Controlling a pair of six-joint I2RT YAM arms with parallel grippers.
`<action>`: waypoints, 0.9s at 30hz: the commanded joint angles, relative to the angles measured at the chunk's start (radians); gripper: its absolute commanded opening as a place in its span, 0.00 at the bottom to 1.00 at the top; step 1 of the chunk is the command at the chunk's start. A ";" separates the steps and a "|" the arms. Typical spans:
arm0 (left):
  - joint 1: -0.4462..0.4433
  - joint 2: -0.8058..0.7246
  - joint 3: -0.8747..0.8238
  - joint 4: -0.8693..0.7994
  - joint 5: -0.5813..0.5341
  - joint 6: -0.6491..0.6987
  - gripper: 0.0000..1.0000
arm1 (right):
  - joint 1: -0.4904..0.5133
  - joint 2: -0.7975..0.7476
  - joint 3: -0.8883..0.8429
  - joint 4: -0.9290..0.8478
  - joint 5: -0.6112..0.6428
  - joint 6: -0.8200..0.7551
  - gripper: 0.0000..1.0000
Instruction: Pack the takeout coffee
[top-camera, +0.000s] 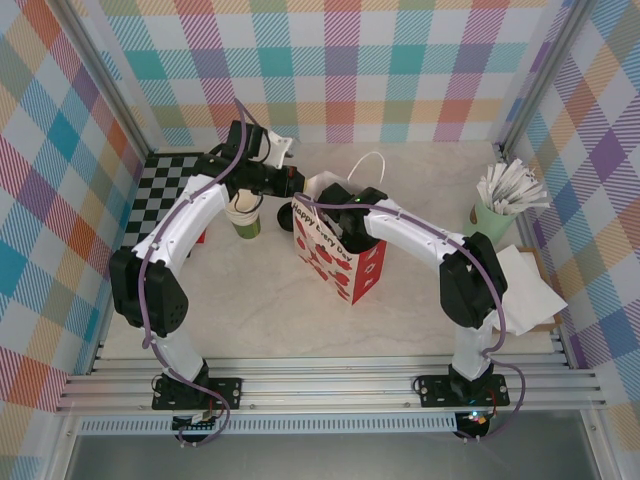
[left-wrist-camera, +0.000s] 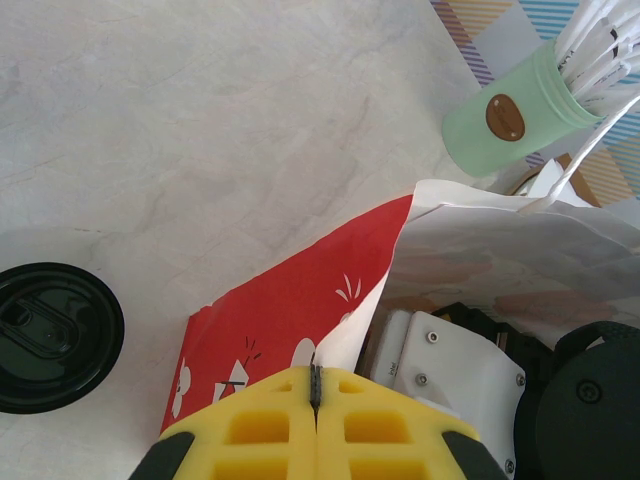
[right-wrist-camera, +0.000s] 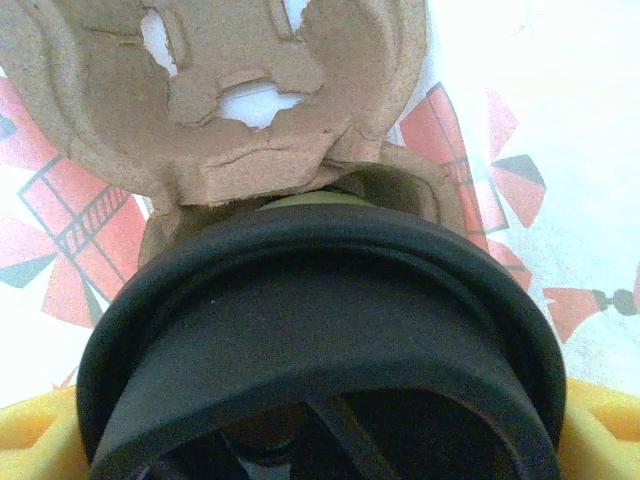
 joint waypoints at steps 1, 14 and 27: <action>0.004 -0.002 -0.016 -0.014 0.010 -0.005 0.00 | -0.002 0.040 -0.021 -0.056 0.014 -0.011 0.24; 0.004 0.001 -0.025 -0.011 0.017 -0.010 0.00 | -0.002 0.055 -0.051 -0.032 0.005 -0.010 0.29; 0.004 0.001 -0.020 -0.015 0.018 0.001 0.00 | -0.001 0.033 0.020 -0.063 0.013 -0.008 0.37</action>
